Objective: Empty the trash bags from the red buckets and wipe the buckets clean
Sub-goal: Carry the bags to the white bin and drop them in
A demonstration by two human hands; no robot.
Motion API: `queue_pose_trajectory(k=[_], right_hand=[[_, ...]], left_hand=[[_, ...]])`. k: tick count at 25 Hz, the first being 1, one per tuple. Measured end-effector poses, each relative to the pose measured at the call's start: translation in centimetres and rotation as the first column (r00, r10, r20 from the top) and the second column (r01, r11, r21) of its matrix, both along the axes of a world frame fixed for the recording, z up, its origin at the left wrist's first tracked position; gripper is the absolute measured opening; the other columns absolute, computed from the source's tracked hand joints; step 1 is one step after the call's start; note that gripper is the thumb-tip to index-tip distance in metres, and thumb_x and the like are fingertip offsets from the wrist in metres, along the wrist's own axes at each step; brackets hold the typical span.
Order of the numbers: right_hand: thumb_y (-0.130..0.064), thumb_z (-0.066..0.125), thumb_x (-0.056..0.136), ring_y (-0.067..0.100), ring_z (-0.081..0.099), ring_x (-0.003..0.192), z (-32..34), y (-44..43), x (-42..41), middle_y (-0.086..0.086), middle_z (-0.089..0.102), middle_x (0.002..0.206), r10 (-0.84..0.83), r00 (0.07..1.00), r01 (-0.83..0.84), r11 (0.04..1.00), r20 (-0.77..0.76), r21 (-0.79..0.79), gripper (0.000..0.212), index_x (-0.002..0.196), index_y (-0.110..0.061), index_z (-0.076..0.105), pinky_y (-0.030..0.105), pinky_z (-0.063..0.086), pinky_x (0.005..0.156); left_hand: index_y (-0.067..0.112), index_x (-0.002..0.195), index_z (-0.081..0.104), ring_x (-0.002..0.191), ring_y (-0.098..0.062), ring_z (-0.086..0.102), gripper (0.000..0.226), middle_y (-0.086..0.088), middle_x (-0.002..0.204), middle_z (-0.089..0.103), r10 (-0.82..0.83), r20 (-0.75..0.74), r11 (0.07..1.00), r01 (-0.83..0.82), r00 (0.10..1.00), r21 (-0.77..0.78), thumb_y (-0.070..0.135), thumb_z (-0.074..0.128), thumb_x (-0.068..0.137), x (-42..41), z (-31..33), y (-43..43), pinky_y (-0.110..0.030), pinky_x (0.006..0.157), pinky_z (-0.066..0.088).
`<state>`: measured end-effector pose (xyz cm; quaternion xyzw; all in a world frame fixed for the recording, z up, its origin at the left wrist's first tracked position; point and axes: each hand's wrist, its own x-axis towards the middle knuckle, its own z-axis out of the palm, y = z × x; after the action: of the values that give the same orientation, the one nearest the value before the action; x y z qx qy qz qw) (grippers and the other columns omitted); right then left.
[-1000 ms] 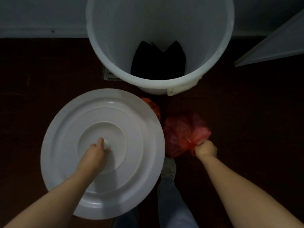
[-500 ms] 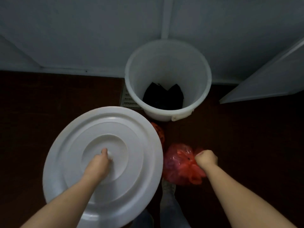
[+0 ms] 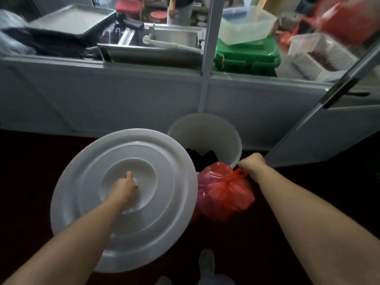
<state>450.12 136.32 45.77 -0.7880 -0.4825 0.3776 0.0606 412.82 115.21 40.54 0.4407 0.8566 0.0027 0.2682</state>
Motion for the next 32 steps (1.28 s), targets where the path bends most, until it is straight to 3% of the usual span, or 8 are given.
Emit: queue_pose_trajectory(k=[2,5,10,16,19,21,27,32], right_hand=[[-0.025,0.068,0.050,0.035,0.074,0.086,-0.3,4.7,-0.4,0.018,0.075,0.093,-0.005,0.998,0.011,0.996,-0.059,0.087,0.052,0.095,0.001,0.074,0.042,0.063,0.077],[-0.023,0.058,0.049,0.034,0.075,0.080,4.0,8.9,-3.4,0.013,0.075,0.078,-0.022,0.989,0.055,0.971,-0.145,0.231,0.036,0.076,-0.008,0.076,0.047,0.063,0.077],[-0.011,0.062,0.076,0.029,0.073,0.088,9.4,11.2,-9.1,0.010,0.076,0.085,0.091,0.981,-0.041,0.959,-0.171,0.279,0.018,0.080,-0.009,0.079,0.036,0.060,0.086],[-0.005,0.060,0.088,0.024,0.066,0.102,2.9,18.7,-12.3,0.004,0.073,0.100,0.194,0.971,-0.159,0.959,-0.139,0.234,0.020,0.089,-0.019,0.074,0.028,0.051,0.090],[-0.002,0.060,0.088,0.024,0.066,0.090,-1.3,21.6,-13.7,0.008,0.071,0.094,0.258,0.954,-0.234,0.959,-0.150,0.160,0.019,0.092,-0.014,0.074,0.028,0.050,0.077],[-0.002,0.062,0.086,0.028,0.069,0.093,-3.7,22.3,-14.5,0.012,0.073,0.095,0.299,0.943,-0.283,0.952,-0.147,0.118,0.020,0.079,-0.019,0.069,0.031,0.054,0.081],[-0.011,0.068,0.078,0.033,0.072,0.092,-12.1,20.7,-18.4,0.010,0.075,0.088,0.403,0.901,-0.410,0.912,-0.161,-0.009,0.014,0.074,-0.025,0.067,0.046,0.058,0.083],[-0.014,0.067,0.084,0.025,0.072,0.082,-17.6,14.0,-21.6,0.006,0.073,0.081,0.478,0.862,-0.495,0.866,-0.169,-0.075,0.011,0.084,-0.025,0.068,0.042,0.060,0.075]], left_hand=[[0.006,0.138,0.033,0.102,-0.042,0.064,0.051,-0.027,0.109,0.067,0.008,-0.046,0.999,-0.007,0.999,0.036,0.025,0.052,0.094,-0.8,2.4,1.1,-0.039,0.076,0.045],[0.003,0.149,0.024,0.108,-0.042,0.063,0.065,-0.031,0.115,0.065,0.037,-0.080,0.996,-0.031,0.996,0.078,0.026,0.053,0.096,-2.5,4.8,2.6,-0.040,0.080,0.045],[0.006,0.148,0.023,0.110,-0.044,0.061,0.062,-0.031,0.117,0.063,0.156,-0.116,0.986,-0.147,0.981,0.079,0.029,0.051,0.098,-5.1,5.7,5.2,-0.044,0.087,0.048],[0.008,0.124,0.035,0.102,-0.046,0.063,0.035,-0.032,0.107,0.065,0.298,-0.123,0.955,-0.294,0.947,0.051,0.028,0.050,0.099,-5.3,2.1,7.8,-0.044,0.081,0.048],[0.007,0.131,0.031,0.103,-0.045,0.062,0.041,-0.030,0.110,0.064,0.355,-0.125,0.933,-0.359,0.926,-0.009,0.029,0.047,0.100,-4.9,-0.7,8.7,-0.043,0.080,0.046],[0.006,0.133,0.031,0.103,-0.044,0.062,0.044,-0.030,0.111,0.064,0.378,-0.120,0.922,-0.385,0.918,-0.041,0.029,0.047,0.099,-4.7,-2.1,8.6,-0.043,0.079,0.045],[0.008,0.128,0.033,0.101,-0.045,0.062,0.040,-0.031,0.108,0.063,0.495,-0.106,0.858,-0.504,0.862,-0.097,0.030,0.048,0.099,-5.4,-6.2,5.0,-0.042,0.077,0.043],[0.008,0.127,0.032,0.101,-0.045,0.061,0.038,-0.033,0.108,0.062,0.552,-0.081,0.819,-0.557,0.830,-0.139,0.027,0.047,0.099,-6.8,-11.3,0.1,-0.043,0.078,0.044]])
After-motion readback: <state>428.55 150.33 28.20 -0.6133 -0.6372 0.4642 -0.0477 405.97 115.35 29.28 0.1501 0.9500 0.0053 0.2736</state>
